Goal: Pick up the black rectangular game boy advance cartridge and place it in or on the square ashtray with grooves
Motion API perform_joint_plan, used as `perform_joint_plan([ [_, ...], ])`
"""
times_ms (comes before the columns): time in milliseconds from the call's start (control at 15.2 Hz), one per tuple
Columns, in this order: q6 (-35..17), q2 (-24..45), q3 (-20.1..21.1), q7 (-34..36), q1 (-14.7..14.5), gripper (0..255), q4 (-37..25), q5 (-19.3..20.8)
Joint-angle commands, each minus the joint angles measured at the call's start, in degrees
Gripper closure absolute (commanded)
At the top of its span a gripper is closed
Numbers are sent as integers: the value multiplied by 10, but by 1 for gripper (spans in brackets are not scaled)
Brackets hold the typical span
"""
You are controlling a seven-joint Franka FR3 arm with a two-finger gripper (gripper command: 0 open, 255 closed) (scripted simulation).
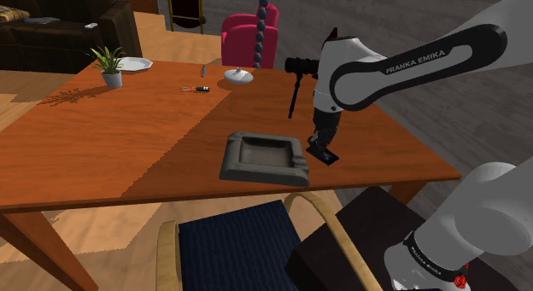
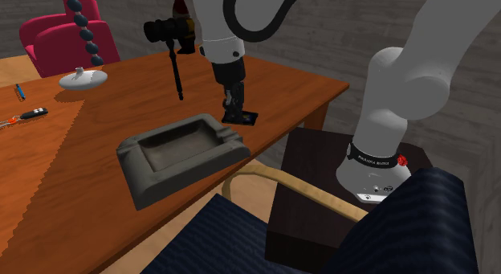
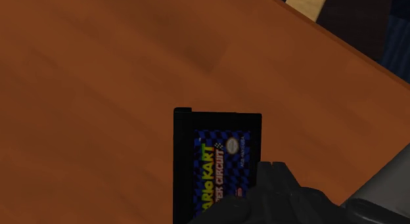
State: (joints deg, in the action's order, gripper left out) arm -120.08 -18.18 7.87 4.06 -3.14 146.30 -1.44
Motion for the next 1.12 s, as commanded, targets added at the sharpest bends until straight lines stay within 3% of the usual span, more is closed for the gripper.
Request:
perform_joint_plan([
  [0, 0, 0, 0, 0, 0, 255, 0, 0],
  [198, 0, 0, 0, 0, 0, 255, 0, 0],
  [264, 0, 0, 0, 0, 0, 0, 0, 0],
  [528, -64, -40, -38, -53, 19, 0, 24, -2],
  [1056, -134, -1, -37, -52, 20, 0, 54, 0],
])
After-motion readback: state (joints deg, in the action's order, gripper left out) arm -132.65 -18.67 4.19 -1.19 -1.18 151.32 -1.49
